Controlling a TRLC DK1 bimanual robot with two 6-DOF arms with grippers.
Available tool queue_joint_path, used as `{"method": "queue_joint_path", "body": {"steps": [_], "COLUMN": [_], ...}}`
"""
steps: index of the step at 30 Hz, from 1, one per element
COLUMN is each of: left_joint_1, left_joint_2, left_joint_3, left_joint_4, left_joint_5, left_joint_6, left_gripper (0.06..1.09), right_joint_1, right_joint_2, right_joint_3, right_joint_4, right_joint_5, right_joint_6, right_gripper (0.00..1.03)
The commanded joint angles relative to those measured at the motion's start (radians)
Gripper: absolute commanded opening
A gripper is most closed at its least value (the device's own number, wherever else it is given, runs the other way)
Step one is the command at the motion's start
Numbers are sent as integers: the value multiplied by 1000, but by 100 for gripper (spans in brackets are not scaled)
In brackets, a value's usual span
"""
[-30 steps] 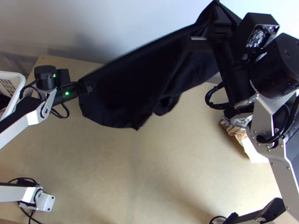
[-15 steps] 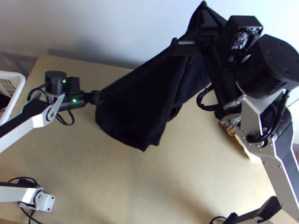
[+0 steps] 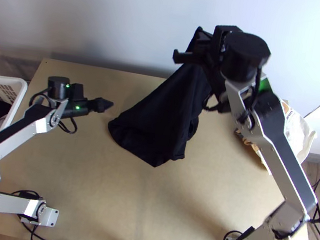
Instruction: Fold the t-shirt
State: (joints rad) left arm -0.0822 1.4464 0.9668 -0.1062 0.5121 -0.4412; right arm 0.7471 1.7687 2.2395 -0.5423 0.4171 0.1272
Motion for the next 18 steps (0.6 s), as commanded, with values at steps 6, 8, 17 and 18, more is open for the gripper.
{"method": "queue_joint_path", "body": {"steps": [6, 8, 17, 18], "left_joint_1": [-126, -277, -781, -815], "left_joint_2": [-227, -308, -261, -227], "left_joint_3": [-23, -69, -140, -146], "left_joint_4": [-196, -171, 168, 218], "left_joint_5": [117, 74, -320, -394], "left_joint_6": [170, 173, 122, 119], "left_gripper": [92, 92, 92, 92], "right_joint_1": [-150, -137, -118, -118], "right_joint_2": [123, 123, 132, 130], "right_joint_3": [37, 23, 0, 0], "right_joint_4": [38, 38, 38, 38], "right_joint_5": [-23, -23, -20, -18], "right_joint_6": [25, 31, 65, 72], "right_gripper": [2, 2, 2, 2]}}
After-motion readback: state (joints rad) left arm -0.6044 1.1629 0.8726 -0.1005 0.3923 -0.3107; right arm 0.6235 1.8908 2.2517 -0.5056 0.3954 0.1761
